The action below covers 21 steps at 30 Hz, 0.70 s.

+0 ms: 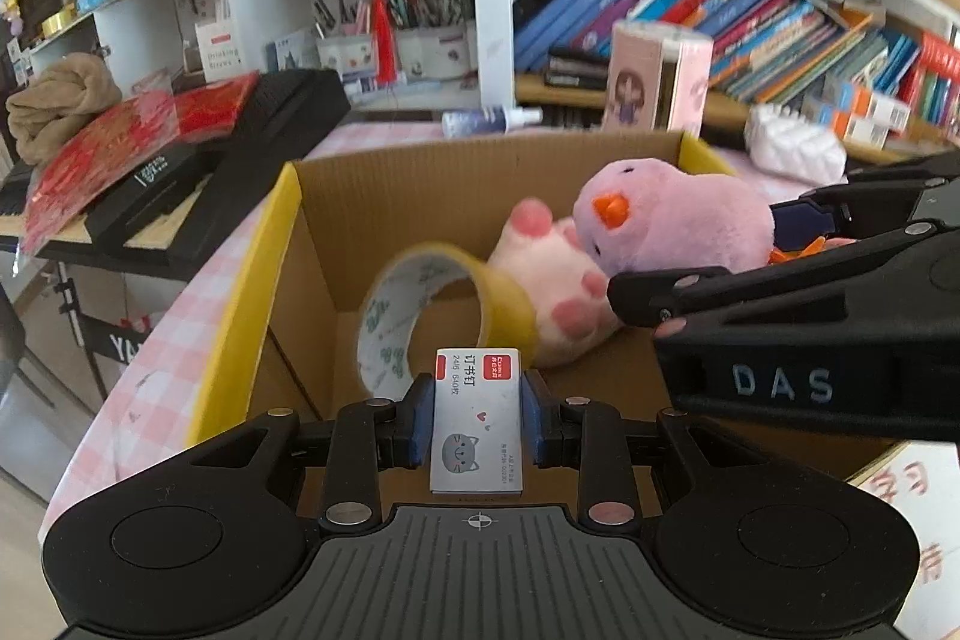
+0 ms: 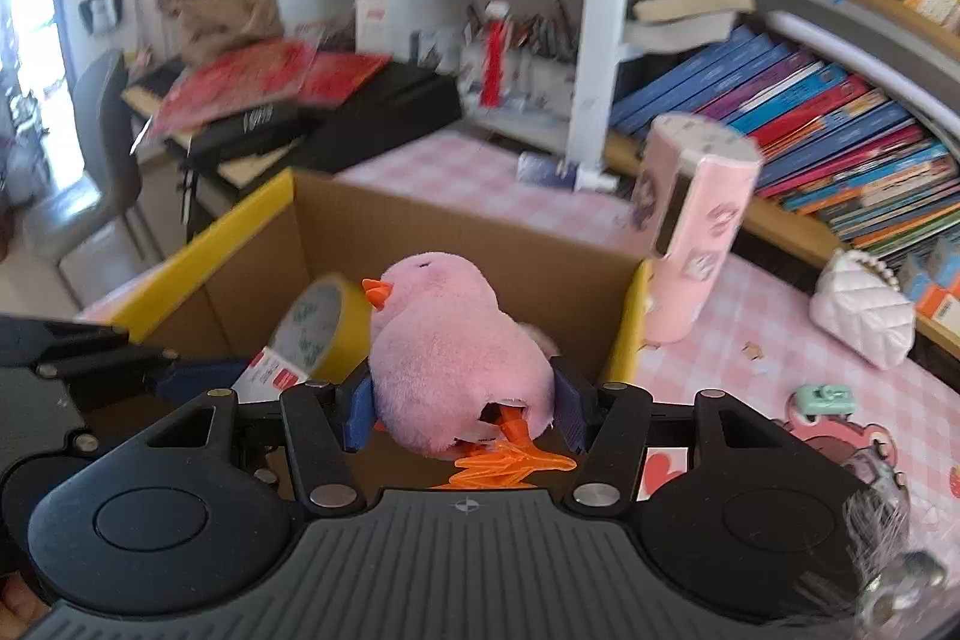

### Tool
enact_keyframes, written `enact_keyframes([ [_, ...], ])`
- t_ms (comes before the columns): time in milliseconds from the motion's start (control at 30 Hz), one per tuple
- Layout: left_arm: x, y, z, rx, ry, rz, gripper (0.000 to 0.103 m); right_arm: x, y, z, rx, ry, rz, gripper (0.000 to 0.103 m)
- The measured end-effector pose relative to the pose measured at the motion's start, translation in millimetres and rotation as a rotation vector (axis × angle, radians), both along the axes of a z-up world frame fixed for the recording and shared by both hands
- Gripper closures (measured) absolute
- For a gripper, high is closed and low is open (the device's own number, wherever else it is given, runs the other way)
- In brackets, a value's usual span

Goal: Organize objects
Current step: 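Lower card box and plush bird into the yellow box and open both tools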

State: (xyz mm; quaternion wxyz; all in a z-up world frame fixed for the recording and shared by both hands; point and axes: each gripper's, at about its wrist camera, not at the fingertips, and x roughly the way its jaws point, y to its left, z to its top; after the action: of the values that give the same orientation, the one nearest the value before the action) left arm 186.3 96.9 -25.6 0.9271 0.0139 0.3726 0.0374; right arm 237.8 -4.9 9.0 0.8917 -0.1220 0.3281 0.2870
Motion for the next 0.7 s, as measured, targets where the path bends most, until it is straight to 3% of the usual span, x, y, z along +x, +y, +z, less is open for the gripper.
enact_keyframes([
  [267, 4.5, -0.6, -15.2, 0.009, 0.064, 0.009, 0.075, 7.1, 10.8, -24.1, -0.093, 0.037, 0.067, 0.048],
  [633, 2.2, 1.8, -14.5, 0.006, 0.063, 0.029, 0.070, 13.0, 19.0, -27.5, -0.143, 0.058, 0.102, 0.048],
  [700, -0.1, 1.4, -12.5, 0.013, 0.050, 0.032, 0.063, 13.1, 19.0, -27.6, -0.140, 0.061, 0.104, 0.047],
])
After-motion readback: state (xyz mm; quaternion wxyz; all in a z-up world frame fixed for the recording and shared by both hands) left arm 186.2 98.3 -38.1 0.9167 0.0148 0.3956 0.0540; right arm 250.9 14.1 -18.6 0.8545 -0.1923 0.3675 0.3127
